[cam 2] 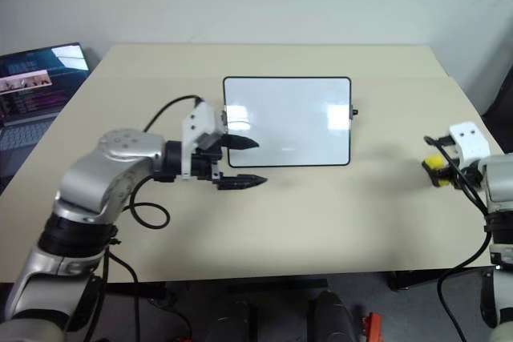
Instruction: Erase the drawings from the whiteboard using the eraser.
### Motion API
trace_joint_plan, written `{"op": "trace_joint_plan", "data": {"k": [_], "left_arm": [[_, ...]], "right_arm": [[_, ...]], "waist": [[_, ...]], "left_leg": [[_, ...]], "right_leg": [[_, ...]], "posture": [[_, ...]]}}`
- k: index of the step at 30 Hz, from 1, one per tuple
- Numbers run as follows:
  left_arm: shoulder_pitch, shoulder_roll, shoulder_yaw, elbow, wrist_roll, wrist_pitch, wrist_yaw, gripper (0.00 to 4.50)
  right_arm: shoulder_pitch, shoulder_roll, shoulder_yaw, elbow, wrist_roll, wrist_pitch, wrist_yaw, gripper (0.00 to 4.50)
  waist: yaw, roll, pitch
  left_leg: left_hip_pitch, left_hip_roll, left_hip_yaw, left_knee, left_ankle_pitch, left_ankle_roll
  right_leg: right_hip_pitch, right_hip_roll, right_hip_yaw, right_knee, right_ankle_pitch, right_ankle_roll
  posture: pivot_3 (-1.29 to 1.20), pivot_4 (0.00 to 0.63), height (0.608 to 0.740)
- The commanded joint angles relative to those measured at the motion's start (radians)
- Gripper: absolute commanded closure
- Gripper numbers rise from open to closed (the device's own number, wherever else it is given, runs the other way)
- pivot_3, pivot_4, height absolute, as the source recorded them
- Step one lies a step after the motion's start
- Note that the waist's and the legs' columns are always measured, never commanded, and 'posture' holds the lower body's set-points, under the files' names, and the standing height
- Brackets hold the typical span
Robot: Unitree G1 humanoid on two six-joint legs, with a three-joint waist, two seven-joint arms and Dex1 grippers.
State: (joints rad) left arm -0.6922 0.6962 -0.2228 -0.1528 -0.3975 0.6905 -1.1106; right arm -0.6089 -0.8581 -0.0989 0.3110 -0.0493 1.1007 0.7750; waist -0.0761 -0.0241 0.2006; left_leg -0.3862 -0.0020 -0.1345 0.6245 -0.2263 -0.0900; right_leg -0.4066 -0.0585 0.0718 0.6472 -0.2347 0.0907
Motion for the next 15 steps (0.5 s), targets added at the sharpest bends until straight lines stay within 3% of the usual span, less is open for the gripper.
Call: {"op": "trace_joint_plan", "data": {"k": [1,14,15], "left_arm": [[-0.023,-0.012,-0.013,0.0,0.003,-0.021,-0.029,0.0],[0.016,0.008,0.008,-0.007,0.008,-0.05,-0.038,0.0],[0.018,0.008,0.008,-0.008,0.008,-0.051,-0.037,0.0]], "right_arm": [[-0.022,-0.031,-0.025,0.012,0.026,-0.015,-0.023,3.54],[-0.041,-0.054,0.067,0.063,0.043,-0.066,-0.013,3.54],[-0.039,-0.057,0.073,0.066,0.037,-0.075,-0.018,3.19]], "waist": [[-0.006,0.0,0.0],[-0.006,0.0,0.0],[-0.006,0.0,0.0]], "left_leg": [[0.0,0.0,0.0,0.0,0.0,0.0],[0.0,0.0,0.0,0.0,0.0,0.0],[0.0,0.0,0.0,0.0,0.0,0.0]], "right_leg": [[0.0,0.0,0.0,0.0,0.0,0.0],[0.0,0.0,0.0,0.0,0.0,0.001],[0.0,0.0,0.0,-0.001,0.0,0.001]], "posture": [[0.0,0.15,0.74],[0.0,0.15,0.74],[0.0,0.15,0.74]]}}
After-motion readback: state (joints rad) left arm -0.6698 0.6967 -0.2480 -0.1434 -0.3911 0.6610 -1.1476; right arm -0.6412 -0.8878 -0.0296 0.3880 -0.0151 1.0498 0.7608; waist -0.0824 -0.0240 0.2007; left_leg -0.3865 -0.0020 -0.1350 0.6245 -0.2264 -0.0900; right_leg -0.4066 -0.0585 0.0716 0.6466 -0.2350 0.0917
